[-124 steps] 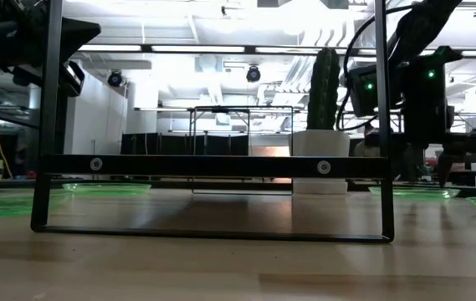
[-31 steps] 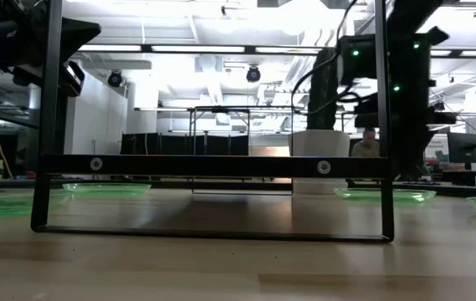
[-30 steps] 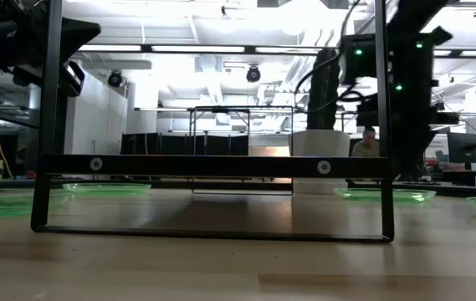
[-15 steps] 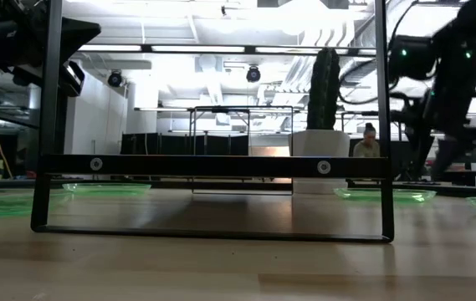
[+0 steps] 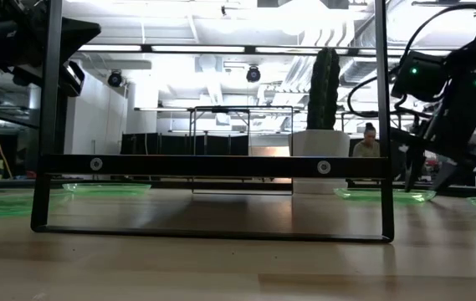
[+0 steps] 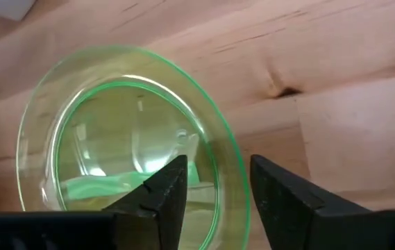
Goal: Place and stack plates onto a shelf
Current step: Put the top right green plate on the shelf
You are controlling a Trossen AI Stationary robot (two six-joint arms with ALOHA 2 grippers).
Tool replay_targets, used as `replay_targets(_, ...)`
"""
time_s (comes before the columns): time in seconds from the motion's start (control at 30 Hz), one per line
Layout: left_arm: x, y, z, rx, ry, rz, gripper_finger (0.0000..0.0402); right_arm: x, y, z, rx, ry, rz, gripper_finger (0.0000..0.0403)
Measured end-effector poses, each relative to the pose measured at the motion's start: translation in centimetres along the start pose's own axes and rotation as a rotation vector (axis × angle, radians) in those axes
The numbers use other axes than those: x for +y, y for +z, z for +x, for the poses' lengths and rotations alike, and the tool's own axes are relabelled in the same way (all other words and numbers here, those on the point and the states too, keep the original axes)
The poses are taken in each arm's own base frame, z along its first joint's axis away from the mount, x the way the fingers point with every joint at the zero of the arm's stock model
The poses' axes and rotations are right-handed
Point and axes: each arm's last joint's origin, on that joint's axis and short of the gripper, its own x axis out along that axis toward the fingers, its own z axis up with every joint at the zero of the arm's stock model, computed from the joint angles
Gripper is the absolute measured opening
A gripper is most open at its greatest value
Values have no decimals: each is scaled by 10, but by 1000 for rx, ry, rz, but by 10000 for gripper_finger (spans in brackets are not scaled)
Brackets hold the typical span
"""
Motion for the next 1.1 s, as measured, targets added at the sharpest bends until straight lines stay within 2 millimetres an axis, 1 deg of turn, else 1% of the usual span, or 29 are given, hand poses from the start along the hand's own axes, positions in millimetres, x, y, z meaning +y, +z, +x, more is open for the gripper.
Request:
replay_targets(0.1,0,0,0,0,0,0,0,-3,0,1,-5,-8,36,118)
replay_targets(0.17,0,0,0,0,0,0,0,-3,-1,2,-6,-14,55,77)
replay_targets(0.23,0,0,0,0,0,0,0,-3,-1,2,-6,-14,56,27)
replay_targets(0.27,0,0,0,0,0,0,0,-2,0,1,-6,-12,54,14)
replay_targets(0.37,0,0,0,0,0,0,0,3,1,-4,6,10,36,15)
replay_targets(0.43,0,0,0,0,0,0,0,11,3,-13,15,51,-2,6)
replay_targets(0.5,0,0,0,0,1,0,0,20,7,-25,8,86,-46,3)
replay_targets(0.57,0,0,0,0,0,0,0,25,10,-39,6,79,-97,3)
replay_targets(0.7,0,0,0,0,0,0,0,39,18,-74,-14,99,-210,1)
replay_targets(0.77,0,0,0,0,0,0,0,43,21,-87,-20,79,-258,0)
replay_targets(0.83,0,0,0,0,0,0,0,46,23,-95,-21,70,-289,1)
replay_targets(0.9,0,0,0,0,0,0,0,46,23,-96,-16,69,-291,2)
replay_targets(0.97,0,0,0,0,0,0,0,44,20,-91,-2,67,-270,2)
replay_targets(1.1,0,0,0,0,0,0,0,31,9,-63,30,70,-194,11)
